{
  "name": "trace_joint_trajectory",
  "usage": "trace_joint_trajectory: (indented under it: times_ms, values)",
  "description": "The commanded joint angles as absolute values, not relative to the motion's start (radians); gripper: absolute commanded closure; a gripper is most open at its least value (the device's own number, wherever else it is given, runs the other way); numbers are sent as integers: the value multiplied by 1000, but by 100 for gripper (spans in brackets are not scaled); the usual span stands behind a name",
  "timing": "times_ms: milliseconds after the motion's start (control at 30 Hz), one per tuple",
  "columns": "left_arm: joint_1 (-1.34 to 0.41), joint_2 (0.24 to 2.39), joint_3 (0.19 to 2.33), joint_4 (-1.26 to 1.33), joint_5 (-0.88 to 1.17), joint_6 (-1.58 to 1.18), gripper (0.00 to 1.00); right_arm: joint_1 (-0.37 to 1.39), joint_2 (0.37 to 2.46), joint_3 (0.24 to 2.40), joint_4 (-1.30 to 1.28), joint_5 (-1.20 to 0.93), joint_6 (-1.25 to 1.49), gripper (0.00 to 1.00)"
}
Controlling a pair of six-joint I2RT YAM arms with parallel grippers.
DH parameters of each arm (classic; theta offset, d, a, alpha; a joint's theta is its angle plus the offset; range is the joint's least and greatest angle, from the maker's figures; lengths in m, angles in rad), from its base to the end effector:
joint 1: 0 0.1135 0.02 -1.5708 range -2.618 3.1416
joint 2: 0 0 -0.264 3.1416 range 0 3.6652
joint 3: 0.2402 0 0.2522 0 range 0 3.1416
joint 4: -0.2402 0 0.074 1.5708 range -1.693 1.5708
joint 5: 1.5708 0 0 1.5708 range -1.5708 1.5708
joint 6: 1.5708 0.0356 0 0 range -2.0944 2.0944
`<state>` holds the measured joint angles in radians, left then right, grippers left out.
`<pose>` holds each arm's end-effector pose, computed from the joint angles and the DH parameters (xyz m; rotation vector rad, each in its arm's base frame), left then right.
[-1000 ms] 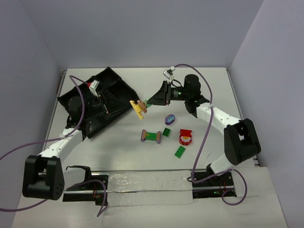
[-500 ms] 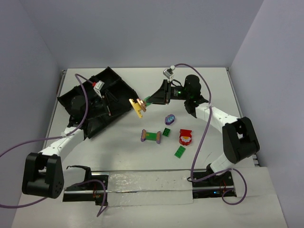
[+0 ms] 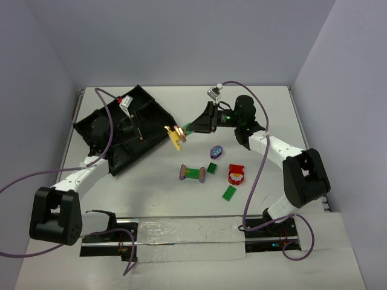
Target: Sort the legos into containers by color
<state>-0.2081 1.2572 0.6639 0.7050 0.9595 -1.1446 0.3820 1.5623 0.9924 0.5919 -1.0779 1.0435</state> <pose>0.2572 -0.0841 0.2879 0.1055 1.7922 -1.7159 0.3105 0.1585 0.2978 -0.4185 1.8900 1.8513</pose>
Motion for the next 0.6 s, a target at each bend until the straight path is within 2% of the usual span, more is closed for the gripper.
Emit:
trace_joint_trajectory:
  times_ms: [0,233,433,567]
  values:
    - [-228,1294,709,814,942,-1181,22,379,1564,998,655,-1100,1050,100]
    - [-242,1313,727,869,929,-1218,36,379,1560,1002,655,-1105,1052,100]
    - [-246,1311,734,889,926,-1238,39,379,1564,1012,655,-1107,1057,100]
    - [-245,1303,735,886,920,-1243,51,379,1570,1020,655,-1106,1063,100]
